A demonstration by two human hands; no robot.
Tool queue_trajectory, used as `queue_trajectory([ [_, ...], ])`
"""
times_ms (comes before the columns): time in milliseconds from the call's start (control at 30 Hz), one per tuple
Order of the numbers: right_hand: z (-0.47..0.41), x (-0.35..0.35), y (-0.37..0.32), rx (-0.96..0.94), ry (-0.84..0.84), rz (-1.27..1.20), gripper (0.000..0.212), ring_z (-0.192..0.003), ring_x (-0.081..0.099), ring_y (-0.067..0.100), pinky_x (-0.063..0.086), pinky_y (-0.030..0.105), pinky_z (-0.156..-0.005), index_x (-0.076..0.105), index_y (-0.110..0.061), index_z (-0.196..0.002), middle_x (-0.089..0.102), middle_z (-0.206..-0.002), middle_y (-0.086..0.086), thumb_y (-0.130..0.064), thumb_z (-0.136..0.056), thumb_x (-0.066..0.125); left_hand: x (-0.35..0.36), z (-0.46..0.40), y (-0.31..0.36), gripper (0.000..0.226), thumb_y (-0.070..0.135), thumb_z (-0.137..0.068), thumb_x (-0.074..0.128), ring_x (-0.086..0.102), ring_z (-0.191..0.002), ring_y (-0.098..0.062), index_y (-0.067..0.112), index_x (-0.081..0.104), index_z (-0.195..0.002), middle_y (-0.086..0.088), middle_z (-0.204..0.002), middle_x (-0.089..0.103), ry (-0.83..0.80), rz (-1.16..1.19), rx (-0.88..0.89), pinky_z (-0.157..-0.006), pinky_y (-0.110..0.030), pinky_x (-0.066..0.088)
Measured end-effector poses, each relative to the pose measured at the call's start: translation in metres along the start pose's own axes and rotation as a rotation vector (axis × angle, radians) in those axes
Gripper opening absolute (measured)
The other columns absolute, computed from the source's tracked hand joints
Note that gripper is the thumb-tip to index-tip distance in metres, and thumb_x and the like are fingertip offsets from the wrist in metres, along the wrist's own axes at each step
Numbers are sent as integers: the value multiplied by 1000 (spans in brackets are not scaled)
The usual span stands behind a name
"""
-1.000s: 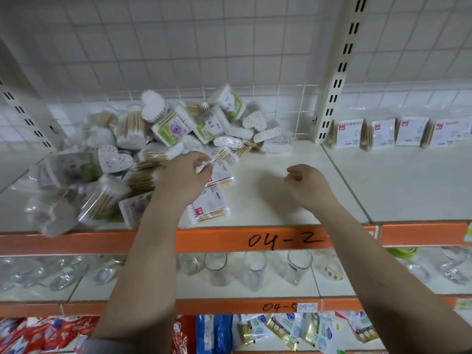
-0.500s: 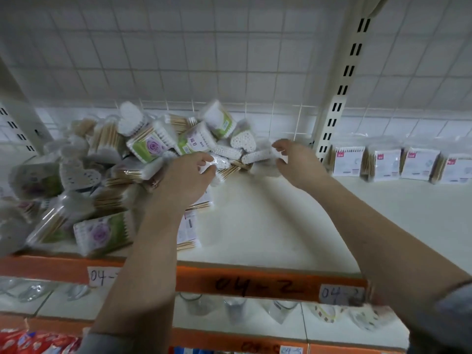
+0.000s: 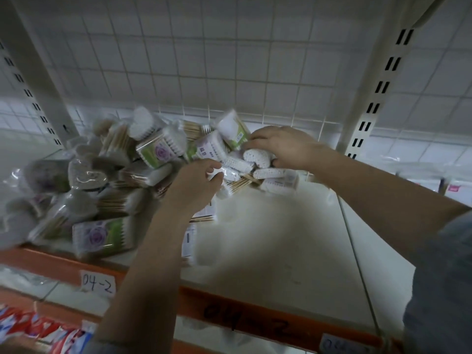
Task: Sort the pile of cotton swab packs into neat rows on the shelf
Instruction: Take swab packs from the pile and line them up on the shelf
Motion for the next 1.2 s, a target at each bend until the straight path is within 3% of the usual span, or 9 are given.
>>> queue_trajectory([
  [133, -1, 1, 3, 2, 9, -84, 70, -135, 34, 16, 33, 31, -102, 41, -32, -139, 38, -147, -7, -13, -77, 67, -4, 0, 1, 23, 26, -90, 57, 57, -93, -9, 21, 64, -112, 3, -109, 64, 27, -33, 6, -78, -20, 38],
  [300, 6, 2, 6, 44, 134, -331, 67, -126, 46, 18, 39, 28, -100, 48, -25, -136, 50, -139, -5, -19, -74, 74, -11, 1, 13, 22, 22, -92, 55, 57, -88, -7, 16, 65, -111, 5, -101, 64, 71, -62, 68, -72, -12, 35],
  [433, 25, -2, 12, 167, 274, -520, 74, -123, 47, 17, 27, 13, -88, 46, -19, -137, 52, -137, -1, -32, -72, 79, -15, -4, 27, 20, 17, -92, 55, 57, -79, -6, 13, 67, -107, 5, -95, 65, 139, -60, 120, -65, -5, 38],
  [533, 40, 0, 18, 286, 382, -609, 75, -126, 47, 18, 30, 15, -92, 45, -19, -138, 51, -138, 1, -29, -73, 80, -12, -12, 35, 19, 16, -90, 54, 61, -83, -13, 14, 67, -105, 1, -100, 67, 185, -52, 113, -79, -24, 49],
  [700, 70, -2, 20, 429, 559, -812, 67, -119, 51, 10, 33, 12, -92, 51, -22, -133, 59, -126, -6, -24, -72, 80, -14, -32, 52, 22, 17, -89, 54, 61, -91, -17, 16, 65, -107, -1, -102, 67, 269, -83, 112, -76, -21, 42],
  [800, 86, 2, 22, 500, 637, -958, 64, -111, 54, 4, 40, 15, -95, 54, -21, -129, 60, -115, -13, -22, -71, 82, -17, -49, 61, 30, 24, -90, 53, 57, -103, -26, 15, 61, -117, -9, -113, 62, 322, -178, 115, -87, -33, 45],
  [967, 111, 7, 23, 622, 718, -1063, 55, -101, 61, 9, 46, 12, -88, 59, -18, -122, 65, -105, -8, -20, -71, 81, -3, -77, 52, 55, 45, -94, 45, 43, -122, -38, 11, 39, -137, -21, -132, 47, 181, -360, -115, -97, -44, 36],
  [1100, 123, 11, 18, 694, 724, -1088, 49, -94, 64, 17, 51, 28, -84, 63, -18, -116, 68, -99, -5, -22, -71, 81, 9, -91, 50, 60, 54, -91, 44, 41, -123, -38, 11, 42, -133, -18, -132, 46, 126, -383, -161, -100, -47, 32],
  [1200, 129, 18, 16, 727, 715, -1106, 48, -94, 65, 19, 52, 32, -85, 63, -17, -116, 69, -101, -1, -23, -71, 80, 14, -95, 49, 58, 55, -90, 46, 37, -126, -38, 14, 44, -132, -16, -133, 48, 124, -434, -179, -106, -55, 27],
])
Point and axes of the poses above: each hand's wrist, its own z-axis away from the middle knuckle, its own x-axis out of the palm, y = z × x, the point moved 6 cm from there along -z, towards the middle knuckle
